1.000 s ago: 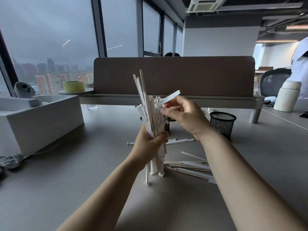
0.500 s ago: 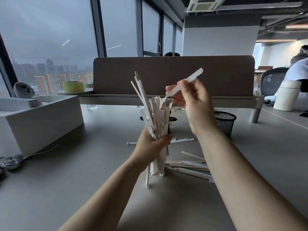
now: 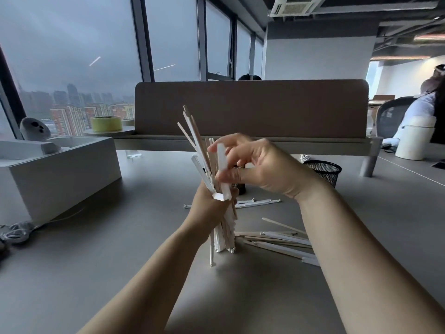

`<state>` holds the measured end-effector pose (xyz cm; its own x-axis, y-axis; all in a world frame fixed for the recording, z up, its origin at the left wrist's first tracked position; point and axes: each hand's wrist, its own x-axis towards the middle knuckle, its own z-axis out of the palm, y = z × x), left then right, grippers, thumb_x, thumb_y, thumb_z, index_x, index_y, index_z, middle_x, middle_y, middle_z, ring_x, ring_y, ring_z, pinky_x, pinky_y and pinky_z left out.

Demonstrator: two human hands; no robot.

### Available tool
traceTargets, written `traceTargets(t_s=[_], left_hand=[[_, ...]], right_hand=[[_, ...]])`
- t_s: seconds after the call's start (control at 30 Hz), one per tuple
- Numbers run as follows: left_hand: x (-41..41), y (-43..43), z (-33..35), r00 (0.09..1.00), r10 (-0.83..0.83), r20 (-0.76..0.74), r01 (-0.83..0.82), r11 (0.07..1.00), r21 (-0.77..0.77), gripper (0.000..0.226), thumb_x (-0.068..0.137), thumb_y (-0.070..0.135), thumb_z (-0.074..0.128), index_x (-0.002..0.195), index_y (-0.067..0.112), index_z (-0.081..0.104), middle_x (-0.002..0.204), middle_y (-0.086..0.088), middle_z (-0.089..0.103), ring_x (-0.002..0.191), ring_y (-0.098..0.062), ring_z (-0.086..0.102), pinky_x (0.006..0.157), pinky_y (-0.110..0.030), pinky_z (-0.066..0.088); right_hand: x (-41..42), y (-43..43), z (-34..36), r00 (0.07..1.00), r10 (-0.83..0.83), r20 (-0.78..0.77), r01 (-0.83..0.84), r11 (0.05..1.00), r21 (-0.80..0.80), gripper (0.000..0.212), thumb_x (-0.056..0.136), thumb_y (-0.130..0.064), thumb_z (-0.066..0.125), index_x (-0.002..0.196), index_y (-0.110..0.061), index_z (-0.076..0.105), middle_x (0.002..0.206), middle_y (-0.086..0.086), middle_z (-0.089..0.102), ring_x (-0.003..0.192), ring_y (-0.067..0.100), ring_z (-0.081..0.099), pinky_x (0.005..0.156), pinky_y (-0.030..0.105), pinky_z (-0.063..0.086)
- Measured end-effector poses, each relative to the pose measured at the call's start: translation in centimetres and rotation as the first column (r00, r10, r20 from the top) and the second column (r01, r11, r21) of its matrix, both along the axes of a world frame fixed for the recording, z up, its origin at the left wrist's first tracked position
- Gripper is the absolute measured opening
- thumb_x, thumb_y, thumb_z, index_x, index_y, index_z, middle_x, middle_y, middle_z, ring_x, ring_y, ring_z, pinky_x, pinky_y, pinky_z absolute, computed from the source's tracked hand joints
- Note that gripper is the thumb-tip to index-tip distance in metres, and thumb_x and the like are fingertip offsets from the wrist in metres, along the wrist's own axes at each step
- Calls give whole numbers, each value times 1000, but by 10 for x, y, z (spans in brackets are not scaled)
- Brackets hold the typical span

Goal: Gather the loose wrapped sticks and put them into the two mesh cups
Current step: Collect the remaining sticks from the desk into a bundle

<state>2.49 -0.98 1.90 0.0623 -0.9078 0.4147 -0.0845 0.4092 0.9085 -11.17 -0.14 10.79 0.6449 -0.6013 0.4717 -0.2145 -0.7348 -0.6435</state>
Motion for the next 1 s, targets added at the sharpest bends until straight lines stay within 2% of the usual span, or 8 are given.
traceTargets(t_s=[0.17, 0.23, 0.33, 0.43, 0.53, 0.6, 0.77, 1.0], left_hand=[[0, 4, 1, 998, -42, 49, 46, 995, -87, 19, 89, 14, 55, 97, 32, 55, 92, 9, 61, 94, -5, 63, 74, -15, 51], [1, 3, -5, 998, -22, 59, 23, 999, -31, 32, 93, 3, 49, 87, 34, 47, 89, 10, 53, 86, 2, 55, 70, -4, 46], [5, 2, -8, 998, -24, 63, 18, 996, 90, 35, 93, -8, 44, 79, 25, 47, 81, 6, 51, 73, -1, 52, 61, -10, 48], [4, -4, -4, 999, 15, 51, -16, 1000, 8, 2, 89, 2, 57, 90, 3, 58, 73, -3, 57, 66, -10, 57, 56, -18, 49], [5, -10, -7, 998, 67, -11, -66, 995, 79, 21, 85, 11, 66, 100, -2, 59, 65, -5, 59, 59, -21, 57, 58, -34, 52], [8, -13, -9, 994, 107, -23, -106, 992, 66, 24, 86, 17, 66, 101, 0, 59, 64, -3, 59, 59, -24, 58, 60, -37, 52], [8, -10, -5, 990, 133, -43, -133, 991, 3, 34, 86, 33, 65, 110, 9, 61, 73, 5, 62, 68, -13, 61, 67, -34, 53], [12, -7, -3, 994, 103, -29, -104, 992, -74, 17, 93, 30, 56, 98, 18, 67, 84, -6, 69, 72, -6, 63, 71, -31, 53]], right_hand=[[13, 3, -9, 987, -8, -163, 7, 1000, -12, 3, 76, -16, 78, 78, -16, 77, 118, -18, 63, 113, -10, 49, 94, 11, 41], [17, 2, -13, 984, -58, -171, 54, 998, -25, 12, 75, -16, 79, 86, -13, 78, 104, -19, 66, 107, -9, 50, 92, 14, 44], [23, 4, -15, 988, -78, -133, 73, 997, -37, 17, 73, -13, 79, 89, -8, 77, 94, -13, 67, 99, -3, 56, 93, 18, 46], [26, 2, -14, 986, -41, 164, 48, 998, -38, 14, 75, -6, 76, 88, -2, 75, 94, 2, 70, 93, 8, 64, 91, 25, 51], [16, -7, -8, 849, 6, 529, -30, 999, 37, 9, 78, -3, 70, 86, -7, 72, 87, -1, 74, 89, 15, 69, 83, 27, 55], [5, -16, -9, 791, -42, 610, -30, 994, 108, 7, 81, -5, 67, 86, -9, 68, 83, -2, 75, 85, 11, 70, 76, 21, 54], [1, -41, -40, 889, -262, 375, 216, 963, 162, 14, 85, -3, 65, 81, -17, 64, 81, -2, 72, 78, 5, 70, 77, 23, 55], [8, -44, -56, 943, -284, 171, 238, 939, 250, 17, 84, -1, 67, 91, -11, 55, 77, 0, 69, 62, -7, 62, 65, 11, 48]])
